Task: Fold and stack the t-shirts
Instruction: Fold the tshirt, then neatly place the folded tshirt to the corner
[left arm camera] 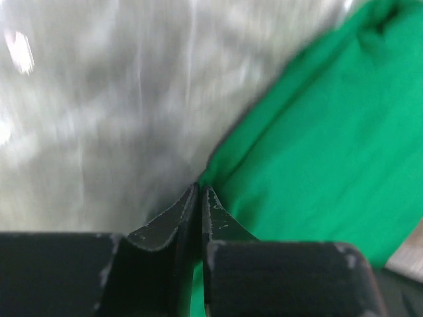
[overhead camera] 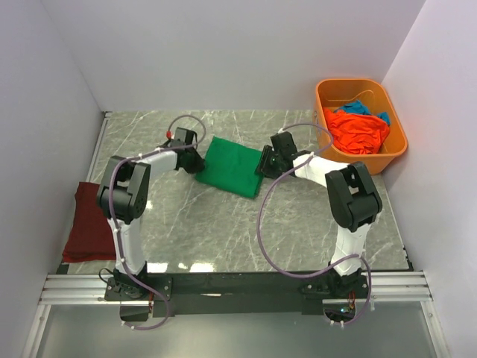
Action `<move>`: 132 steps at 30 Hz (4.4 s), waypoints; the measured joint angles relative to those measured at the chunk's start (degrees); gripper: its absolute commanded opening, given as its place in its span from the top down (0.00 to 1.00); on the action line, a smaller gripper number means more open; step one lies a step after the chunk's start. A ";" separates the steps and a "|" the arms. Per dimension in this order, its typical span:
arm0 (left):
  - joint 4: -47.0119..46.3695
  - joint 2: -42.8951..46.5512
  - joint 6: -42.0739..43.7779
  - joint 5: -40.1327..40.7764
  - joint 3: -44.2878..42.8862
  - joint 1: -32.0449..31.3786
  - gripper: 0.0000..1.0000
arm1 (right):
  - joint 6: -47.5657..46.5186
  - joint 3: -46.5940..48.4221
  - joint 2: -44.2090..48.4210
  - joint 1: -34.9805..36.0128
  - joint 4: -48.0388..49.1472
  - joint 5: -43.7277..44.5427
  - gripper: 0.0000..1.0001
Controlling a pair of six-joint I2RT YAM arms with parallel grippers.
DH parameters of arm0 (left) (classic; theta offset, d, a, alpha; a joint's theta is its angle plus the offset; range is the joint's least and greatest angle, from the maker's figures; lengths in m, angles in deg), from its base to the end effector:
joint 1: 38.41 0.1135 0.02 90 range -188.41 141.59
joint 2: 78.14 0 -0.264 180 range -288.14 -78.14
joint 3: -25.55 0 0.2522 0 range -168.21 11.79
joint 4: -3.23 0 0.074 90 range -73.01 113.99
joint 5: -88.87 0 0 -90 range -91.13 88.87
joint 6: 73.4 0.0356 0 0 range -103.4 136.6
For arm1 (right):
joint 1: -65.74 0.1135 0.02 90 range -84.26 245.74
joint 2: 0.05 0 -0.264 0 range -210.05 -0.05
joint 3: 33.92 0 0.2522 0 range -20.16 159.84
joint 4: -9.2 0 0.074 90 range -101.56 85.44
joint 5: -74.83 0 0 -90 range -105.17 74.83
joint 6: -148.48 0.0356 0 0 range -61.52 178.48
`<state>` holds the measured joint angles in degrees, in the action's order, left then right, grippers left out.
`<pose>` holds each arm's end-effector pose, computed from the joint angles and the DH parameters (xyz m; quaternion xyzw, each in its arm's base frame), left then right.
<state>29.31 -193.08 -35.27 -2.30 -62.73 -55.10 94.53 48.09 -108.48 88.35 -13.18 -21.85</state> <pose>0.4050 -0.1222 0.1525 -0.2832 0.9042 -0.1879 0.2585 0.3689 0.1581 0.1695 0.0890 0.9304 0.2196 0.2795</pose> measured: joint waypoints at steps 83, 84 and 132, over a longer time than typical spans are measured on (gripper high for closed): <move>-15.17 9.05 -1.99 -11.76 16.94 0.07 0.38 | -5.95 13.55 -10.80 -7.30 -8.17 -6.23 0.73; -14.88 8.13 -1.88 -11.50 15.69 -0.17 0.38 | -5.97 13.55 -10.80 -7.32 -8.17 -6.27 0.73; 45.92 15.17 -22.53 18.14 -15.08 22.45 0.99 | -3.93 3.61 10.91 -3.67 -8.70 -7.52 0.64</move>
<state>75.23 -177.91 -57.81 15.84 -77.81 -32.65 90.60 51.70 -97.57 84.68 -21.88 -29.37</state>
